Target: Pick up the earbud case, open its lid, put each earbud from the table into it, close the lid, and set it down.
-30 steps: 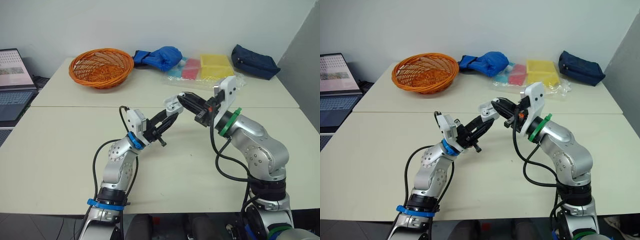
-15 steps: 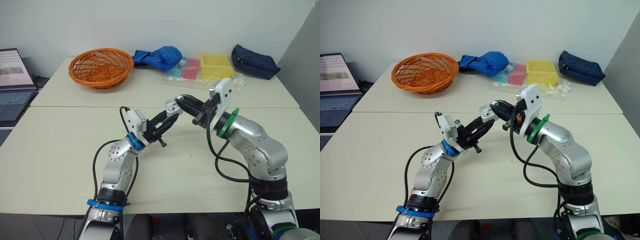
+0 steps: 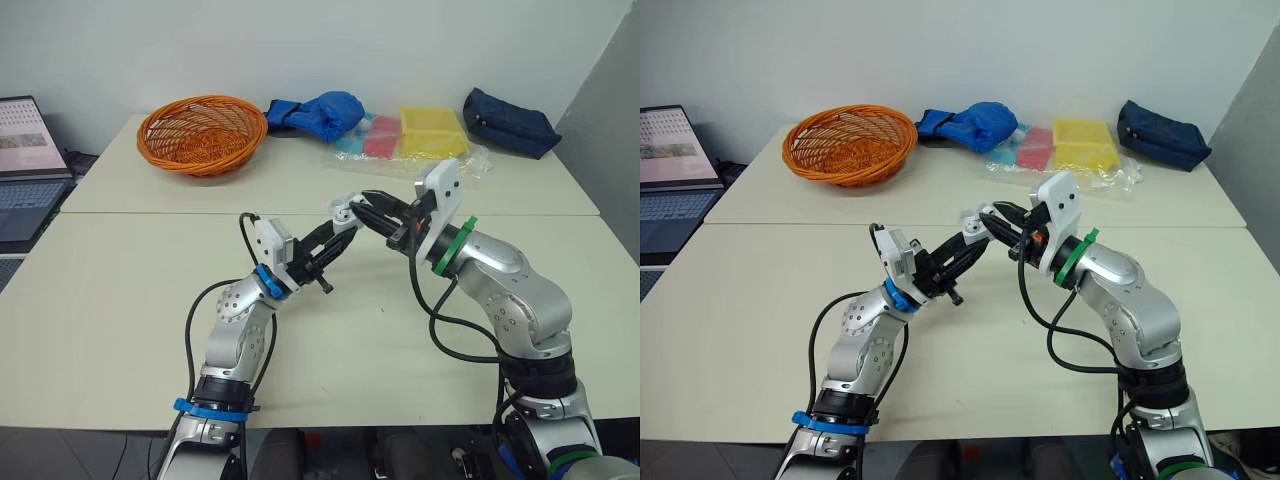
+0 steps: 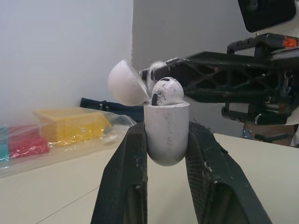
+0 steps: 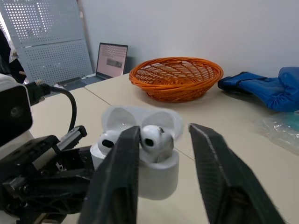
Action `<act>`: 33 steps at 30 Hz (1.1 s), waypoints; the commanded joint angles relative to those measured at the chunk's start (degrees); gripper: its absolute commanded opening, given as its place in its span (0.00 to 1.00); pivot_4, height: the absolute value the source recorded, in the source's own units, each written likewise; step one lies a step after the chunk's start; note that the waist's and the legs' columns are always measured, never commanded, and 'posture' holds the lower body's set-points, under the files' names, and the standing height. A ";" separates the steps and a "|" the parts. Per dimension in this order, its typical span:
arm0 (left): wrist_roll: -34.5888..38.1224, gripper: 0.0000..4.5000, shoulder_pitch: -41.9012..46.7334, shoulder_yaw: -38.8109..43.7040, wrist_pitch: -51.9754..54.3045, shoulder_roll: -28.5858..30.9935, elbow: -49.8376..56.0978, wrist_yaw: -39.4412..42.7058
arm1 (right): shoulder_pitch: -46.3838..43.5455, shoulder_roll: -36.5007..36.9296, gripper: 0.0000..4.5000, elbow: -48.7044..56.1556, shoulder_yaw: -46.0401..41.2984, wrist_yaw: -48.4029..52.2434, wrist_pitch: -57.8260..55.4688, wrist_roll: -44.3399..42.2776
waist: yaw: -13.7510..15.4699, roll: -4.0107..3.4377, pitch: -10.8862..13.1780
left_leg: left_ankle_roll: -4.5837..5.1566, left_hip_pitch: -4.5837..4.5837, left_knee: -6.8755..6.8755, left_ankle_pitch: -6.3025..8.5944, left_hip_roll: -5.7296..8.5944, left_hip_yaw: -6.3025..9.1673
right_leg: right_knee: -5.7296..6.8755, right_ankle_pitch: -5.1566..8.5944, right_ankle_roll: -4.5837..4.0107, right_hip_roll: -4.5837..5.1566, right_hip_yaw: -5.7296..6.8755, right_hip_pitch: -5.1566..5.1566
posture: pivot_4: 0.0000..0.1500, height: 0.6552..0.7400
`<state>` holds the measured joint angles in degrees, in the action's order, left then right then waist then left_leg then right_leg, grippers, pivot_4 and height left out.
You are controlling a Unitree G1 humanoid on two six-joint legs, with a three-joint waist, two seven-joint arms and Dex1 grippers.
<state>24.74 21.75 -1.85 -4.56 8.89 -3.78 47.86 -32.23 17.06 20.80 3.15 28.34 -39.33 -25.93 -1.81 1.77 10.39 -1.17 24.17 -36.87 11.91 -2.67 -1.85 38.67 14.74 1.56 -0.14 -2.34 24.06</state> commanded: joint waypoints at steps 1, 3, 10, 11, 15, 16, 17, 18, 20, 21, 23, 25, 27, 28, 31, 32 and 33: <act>0.66 0.17 0.52 0.21 -0.48 0.00 3.36 -0.31 | -0.49 0.37 0.45 0.77 -0.59 0.21 1.20 -0.05 | 0.00 0.00 0.00 | 0.00 0.00 0.00 0.00 0.00 0.00 | 0.00 0.00 0.00 0.00 0.00 0.00 | 1.00 1.00; 0.73 0.17 0.44 0.23 -0.35 0.04 3.49 -0.22 | -0.65 0.27 0.45 0.80 -0.91 0.10 1.19 -0.32 | 0.00 0.00 0.00 | 0.00 0.00 0.00 0.00 0.00 0.00 | 0.00 0.00 0.00 0.00 0.00 0.00 | 1.00 1.00; 0.61 0.17 0.54 0.20 0.04 0.11 3.64 -0.19 | -1.67 -0.56 0.45 3.58 -8.30 1.70 -3.01 -12.74 | 0.03 0.00 0.00 | 0.00 0.06 0.00 0.00 0.00 0.01 | -0.02 0.00 0.00 0.00 0.01 0.01 | 1.00 1.00; 0.68 0.17 0.57 0.27 0.14 0.20 3.65 -0.15 | -2.43 0.22 0.45 3.78 -9.42 1.88 -4.01 -14.53 | 0.02 0.00 0.00 | 0.00 0.06 0.00 0.00 0.00 0.01 | -0.02 0.00 0.00 0.00 0.01 0.01 | 1.00 1.00; 0.83 0.17 0.58 0.42 0.27 0.64 3.31 0.45 | -6.19 5.49 0.45 2.39 -12.52 3.31 -8.01 -18.86 | 0.02 0.00 0.01 | 0.00 0.07 -0.01 0.00 -0.01 0.01 | -0.01 0.00 0.00 0.00 0.01 0.03 | 1.00 1.00; 0.91 0.17 0.42 0.20 0.34 0.87 3.30 1.05 | -7.35 8.80 0.45 0.64 -12.58 5.81 -8.84 -18.81 | 0.02 0.00 0.00 | 0.00 0.07 -0.01 0.00 0.00 0.01 | -0.01 0.00 0.00 0.00 0.01 0.03 | 1.00 1.00; 1.05 0.17 0.42 0.04 0.48 1.07 3.13 1.62 | -8.35 12.39 0.45 -1.91 -11.83 8.38 -9.39 -17.57 | 0.03 0.00 0.00 | 0.00 0.07 -0.01 0.00 0.00 0.00 | -0.03 0.00 0.00 0.01 0.02 0.02 | 1.00 1.00; 1.13 0.17 0.43 -0.07 0.58 1.19 3.03 2.00 | -9.01 14.91 0.45 -3.72 -11.23 10.15 -9.70 -16.83 | 0.04 0.00 0.00 | 0.00 0.08 -0.02 0.00 0.01 0.00 | -0.05 0.00 0.00 0.01 0.03 0.02 | 1.00 1.00; 1.39 0.17 0.65 -0.15 1.02 1.54 2.71 2.85 | -9.83 19.53 0.36 -7.82 -8.87 15.36 -9.20 -15.36 | 0.06 0.00 0.00 | 0.01 0.08 -0.01 0.00 0.03 -0.05 | -0.11 0.00 -0.01 0.04 0.04 0.00 | 1.00 1.00; 1.55 0.17 0.83 -0.11 1.05 1.81 2.43 3.47 | -10.38 21.70 0.31 -10.14 -6.22 17.75 -7.45 -12.55 | 0.09 0.00 0.00 | 0.01 0.09 0.01 0.01 0.04 -0.05 | -0.12 0.00 -0.01 0.04 0.03 0.00 | 1.00 1.00; 1.58 0.17 1.19 -0.14 0.84 2.32 2.03 4.68 | -12.03 23.78 0.16 -14.77 -2.53 21.48 -5.41 -9.02 | -0.02 0.00 0.00 | 0.02 0.09 0.03 0.01 0.02 -0.06 | -0.15 0.01 -0.02 0.03 0.01 0.01 | 1.00 1.00; 1.81 0.17 1.15 -0.48 1.01 2.65 2.52 5.88 | -14.37 23.02 0.01 -19.62 -0.12 21.51 -4.82 -6.20 | -0.18 -0.01 0.01 | 0.03 0.10 0.06 0.02 0.00 -0.08 | -0.12 0.01 -0.03 -0.01 -0.01 0.07 | 1.00 1.00; 1.83 0.17 1.28 -0.82 1.09 2.71 2.72 6.66 | -16.33 21.83 0.01 -22.91 1.82 21.36 -4.47 -3.85 | -0.24 -0.01 0.01 | 0.03 0.10 0.06 0.02 -0.02 -0.09 | -0.09 0.01 -0.03 -0.05 -0.05 0.12 | 1.00 1.00; 1.56 0.17 1.33 -1.12 0.83 2.75 2.84 7.06 | -17.57 20.56 0.01 -24.14 2.55 21.13 -4.03 -3.04 | -0.25 -0.02 0.01 | 0.03 0.10 0.06 0.02 -0.02 -0.08 | -0.08 0.01 -0.03 -0.06 -0.03 0.12 | 1.00 1.00; 1.18 0.17 1.72 -1.40 0.64 2.56 2.72 7.26 | -21.47 16.36 0.01 -27.18 3.00 20.17 -4.89 -2.17 | -0.14 -0.02 0.01 | 0.03 0.12 0.05 0.02 -0.05 -0.08 | -0.05 0.00 -0.05 -0.12 -0.02 0.14 | 1.00 1.00; 1.22 0.17 1.80 -1.38 0.67 2.53 2.59 7.22 | -22.59 15.03 0.01 -27.94 2.88 19.87 -5.15 -2.03 | -0.13 -0.02 0.01 | 0.03 0.15 0.05 0.02 -0.06 -0.05 | -0.06 0.00 -0.05 -0.12 -0.01 0.14 | 1.00 1.00; 1.28 0.17 1.70 -1.39 0.69 2.59 2.63 7.29 | -23.48 14.08 0.01 -28.10 3.50 20.42 -5.34 -1.79 | -0.07 -0.02 0.01 | 0.03 0.17 0.04 0.02 -0.06 -0.06 | -0.06 0.00 -0.05 -0.12 -0.01 0.15 | 1.00 1.00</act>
<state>25.66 22.55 -3.18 -3.04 11.45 -2.84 54.70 -53.66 31.26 -7.95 7.00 48.47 -44.91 -27.99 -1.88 1.75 10.40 -1.14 24.35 -36.83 11.93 -2.73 -1.91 38.61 14.74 1.51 -0.26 -2.33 24.21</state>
